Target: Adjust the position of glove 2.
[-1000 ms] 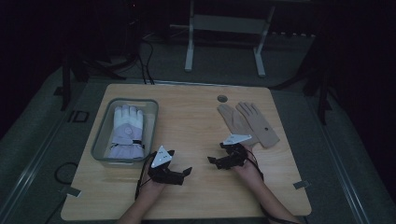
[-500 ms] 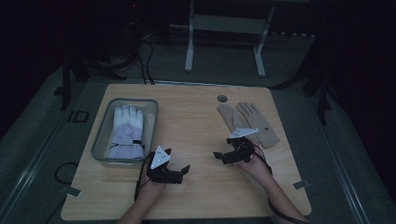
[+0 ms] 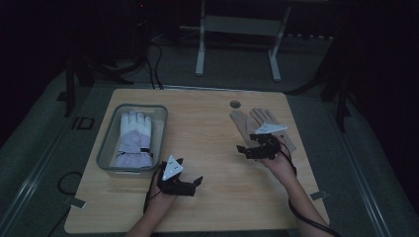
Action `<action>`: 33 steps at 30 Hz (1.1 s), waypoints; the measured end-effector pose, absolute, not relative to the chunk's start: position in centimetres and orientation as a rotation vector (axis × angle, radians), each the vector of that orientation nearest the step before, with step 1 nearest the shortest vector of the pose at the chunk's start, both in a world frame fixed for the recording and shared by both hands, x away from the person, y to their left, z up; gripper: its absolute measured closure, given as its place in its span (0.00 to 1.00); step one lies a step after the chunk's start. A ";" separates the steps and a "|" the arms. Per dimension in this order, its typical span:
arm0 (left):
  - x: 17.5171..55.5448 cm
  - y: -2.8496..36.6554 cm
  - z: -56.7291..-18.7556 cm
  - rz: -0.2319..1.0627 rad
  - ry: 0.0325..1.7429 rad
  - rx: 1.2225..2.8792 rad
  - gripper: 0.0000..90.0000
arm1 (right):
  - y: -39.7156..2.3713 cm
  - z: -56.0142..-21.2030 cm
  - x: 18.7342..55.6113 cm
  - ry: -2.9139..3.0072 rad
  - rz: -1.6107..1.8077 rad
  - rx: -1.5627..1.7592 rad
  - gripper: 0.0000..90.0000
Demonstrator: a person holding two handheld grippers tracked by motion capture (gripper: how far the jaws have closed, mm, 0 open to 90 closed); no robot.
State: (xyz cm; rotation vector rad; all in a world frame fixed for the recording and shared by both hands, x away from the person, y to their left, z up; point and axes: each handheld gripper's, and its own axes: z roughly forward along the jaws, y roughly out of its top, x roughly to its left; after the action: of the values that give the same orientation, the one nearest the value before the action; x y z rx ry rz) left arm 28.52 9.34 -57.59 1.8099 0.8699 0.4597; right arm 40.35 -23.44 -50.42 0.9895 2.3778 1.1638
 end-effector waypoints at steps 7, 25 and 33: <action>28.5 9.1 -57.6 0.452 0.866 1.819 0.02 | -24.1 -50.2 41.9 2.354 1.133 1.076 0.27; 28.5 9.2 -57.6 0.450 0.856 1.821 0.02 | -25.6 -50.7 47.8 2.305 0.996 1.165 0.45; 28.5 9.2 -57.6 0.435 0.850 1.818 0.02 | -26.2 -52.2 49.8 2.350 0.947 1.212 0.49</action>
State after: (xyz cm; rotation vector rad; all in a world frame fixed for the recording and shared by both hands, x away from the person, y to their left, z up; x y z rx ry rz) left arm 28.55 9.23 -57.65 1.8176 0.8497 0.4355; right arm 49.85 -26.21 -52.23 1.2121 2.3499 0.9468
